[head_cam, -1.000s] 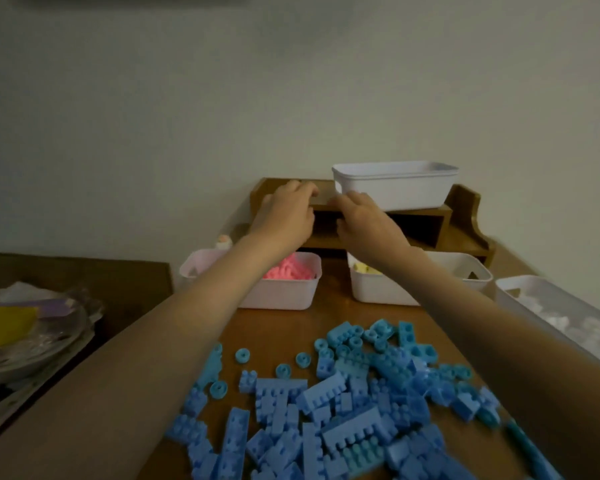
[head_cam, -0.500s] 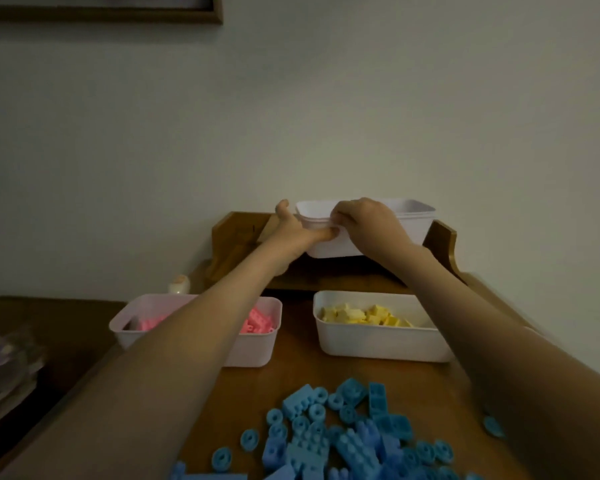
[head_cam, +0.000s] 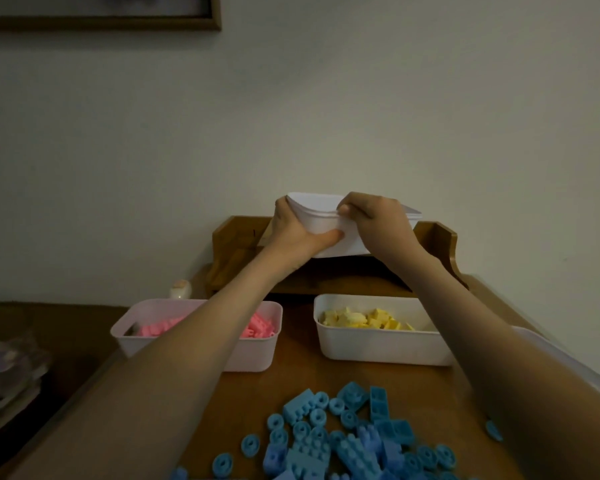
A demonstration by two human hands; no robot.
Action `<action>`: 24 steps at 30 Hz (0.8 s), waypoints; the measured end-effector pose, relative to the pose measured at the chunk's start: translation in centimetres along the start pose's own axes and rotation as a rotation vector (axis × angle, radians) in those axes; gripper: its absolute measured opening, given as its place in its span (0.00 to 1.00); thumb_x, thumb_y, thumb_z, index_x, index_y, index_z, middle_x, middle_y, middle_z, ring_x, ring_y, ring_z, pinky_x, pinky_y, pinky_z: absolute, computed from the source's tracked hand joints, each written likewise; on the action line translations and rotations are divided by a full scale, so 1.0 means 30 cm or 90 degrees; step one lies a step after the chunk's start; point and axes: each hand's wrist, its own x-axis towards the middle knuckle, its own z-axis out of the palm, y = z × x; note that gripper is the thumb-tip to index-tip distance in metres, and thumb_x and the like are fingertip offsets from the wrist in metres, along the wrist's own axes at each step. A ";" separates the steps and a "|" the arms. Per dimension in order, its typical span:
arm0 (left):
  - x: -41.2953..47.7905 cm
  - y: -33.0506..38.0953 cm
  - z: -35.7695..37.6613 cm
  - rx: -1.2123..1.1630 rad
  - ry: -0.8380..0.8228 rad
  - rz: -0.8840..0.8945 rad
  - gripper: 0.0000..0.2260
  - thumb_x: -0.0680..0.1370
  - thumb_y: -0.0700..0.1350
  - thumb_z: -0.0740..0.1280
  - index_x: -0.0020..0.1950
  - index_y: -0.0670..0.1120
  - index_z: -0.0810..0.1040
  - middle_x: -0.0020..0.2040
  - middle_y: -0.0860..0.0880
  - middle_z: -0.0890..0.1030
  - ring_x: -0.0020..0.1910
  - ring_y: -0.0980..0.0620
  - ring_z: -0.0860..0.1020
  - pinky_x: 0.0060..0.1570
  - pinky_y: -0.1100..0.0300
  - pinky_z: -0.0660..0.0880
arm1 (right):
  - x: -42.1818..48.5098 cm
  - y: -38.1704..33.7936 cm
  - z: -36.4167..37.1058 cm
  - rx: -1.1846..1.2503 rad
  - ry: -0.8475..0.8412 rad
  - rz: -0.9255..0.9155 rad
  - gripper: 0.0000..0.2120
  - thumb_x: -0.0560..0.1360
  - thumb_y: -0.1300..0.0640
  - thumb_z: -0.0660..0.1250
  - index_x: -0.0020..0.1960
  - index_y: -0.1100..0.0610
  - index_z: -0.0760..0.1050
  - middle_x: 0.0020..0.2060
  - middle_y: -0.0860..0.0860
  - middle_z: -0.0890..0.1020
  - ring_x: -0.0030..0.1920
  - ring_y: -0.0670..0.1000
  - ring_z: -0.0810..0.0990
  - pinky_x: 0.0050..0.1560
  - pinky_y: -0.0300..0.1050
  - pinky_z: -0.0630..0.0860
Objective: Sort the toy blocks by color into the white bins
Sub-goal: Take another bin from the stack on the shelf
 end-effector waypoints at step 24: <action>-0.556 -0.011 -0.309 0.161 0.238 0.155 0.45 0.57 0.46 0.82 0.66 0.39 0.61 0.62 0.42 0.65 0.62 0.45 0.65 0.56 0.49 0.74 | -0.303 -0.426 -0.335 0.230 -0.059 0.006 0.16 0.81 0.53 0.53 0.44 0.56 0.76 0.40 0.49 0.80 0.41 0.41 0.77 0.46 0.35 0.73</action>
